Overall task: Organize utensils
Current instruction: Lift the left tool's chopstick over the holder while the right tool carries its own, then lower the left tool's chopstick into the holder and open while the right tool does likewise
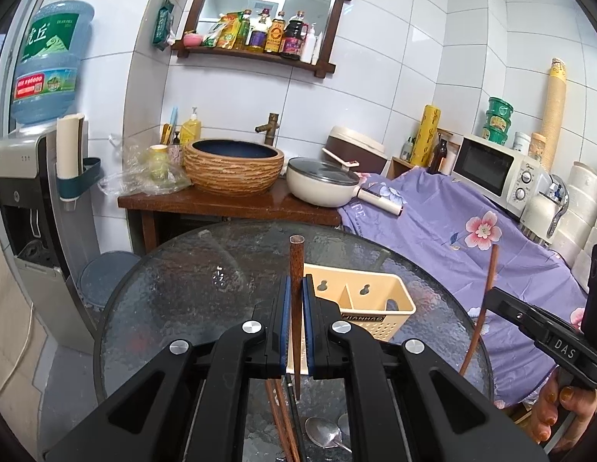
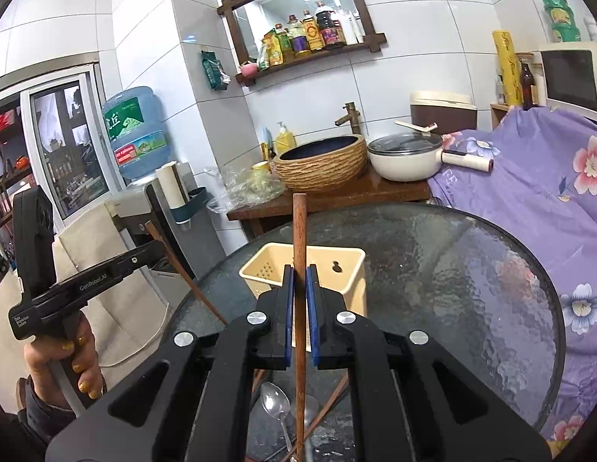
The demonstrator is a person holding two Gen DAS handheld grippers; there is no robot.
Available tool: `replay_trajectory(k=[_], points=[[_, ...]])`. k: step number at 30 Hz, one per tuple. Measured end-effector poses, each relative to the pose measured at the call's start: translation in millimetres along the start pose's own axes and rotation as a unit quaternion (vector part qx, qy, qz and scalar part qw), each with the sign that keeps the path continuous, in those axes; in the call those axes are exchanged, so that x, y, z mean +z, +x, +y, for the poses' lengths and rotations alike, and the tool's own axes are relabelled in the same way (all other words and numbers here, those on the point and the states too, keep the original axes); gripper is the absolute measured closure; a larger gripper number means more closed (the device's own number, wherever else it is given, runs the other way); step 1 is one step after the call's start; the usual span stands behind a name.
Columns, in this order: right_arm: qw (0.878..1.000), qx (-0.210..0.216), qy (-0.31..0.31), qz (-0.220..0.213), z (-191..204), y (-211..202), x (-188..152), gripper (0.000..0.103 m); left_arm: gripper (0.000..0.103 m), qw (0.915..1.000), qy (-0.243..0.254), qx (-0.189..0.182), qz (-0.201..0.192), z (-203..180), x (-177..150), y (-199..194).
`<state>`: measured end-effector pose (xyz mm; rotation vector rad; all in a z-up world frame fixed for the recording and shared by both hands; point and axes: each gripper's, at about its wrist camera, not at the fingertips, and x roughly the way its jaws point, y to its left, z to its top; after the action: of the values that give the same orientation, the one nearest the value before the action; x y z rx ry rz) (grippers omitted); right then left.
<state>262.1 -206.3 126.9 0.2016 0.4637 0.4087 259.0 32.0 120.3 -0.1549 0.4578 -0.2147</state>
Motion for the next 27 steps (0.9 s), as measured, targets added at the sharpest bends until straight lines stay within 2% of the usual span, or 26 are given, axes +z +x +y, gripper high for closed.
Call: replay_trajectory(k=[7, 12, 16, 21, 24, 27], points=[[1.0, 0.016, 0.006, -0.015, 8, -3, 33, 0.096, 0.097, 0.9994, 0.0, -0.032, -0.01, -5, 29, -15], [0.999, 0.015, 0.007, -0.045, 13, -6, 68, 0.096, 0.097, 0.998, 0.014, -0.046, -0.042, -15, 63, -38], [0.997, 0.006, 0.002, -0.073, 21, -4, 98, 0.096, 0.097, 0.9964, 0.02, -0.036, -0.075, -28, 98, -46], [0.994, -0.025, -0.013, -0.109, 31, 11, 132, 0.096, 0.097, 0.995, 0.015, -0.014, -0.097, -40, 131, -34], [0.991, -0.036, -0.02, -0.125, 33, 20, 141, 0.096, 0.097, 0.9955, 0.012, -0.005, -0.094, -46, 141, -14], [0.985, -0.067, -0.051, -0.147, 38, 34, 142, 0.096, 0.097, 0.9957, 0.007, 0.002, -0.092, -48, 143, 3]])
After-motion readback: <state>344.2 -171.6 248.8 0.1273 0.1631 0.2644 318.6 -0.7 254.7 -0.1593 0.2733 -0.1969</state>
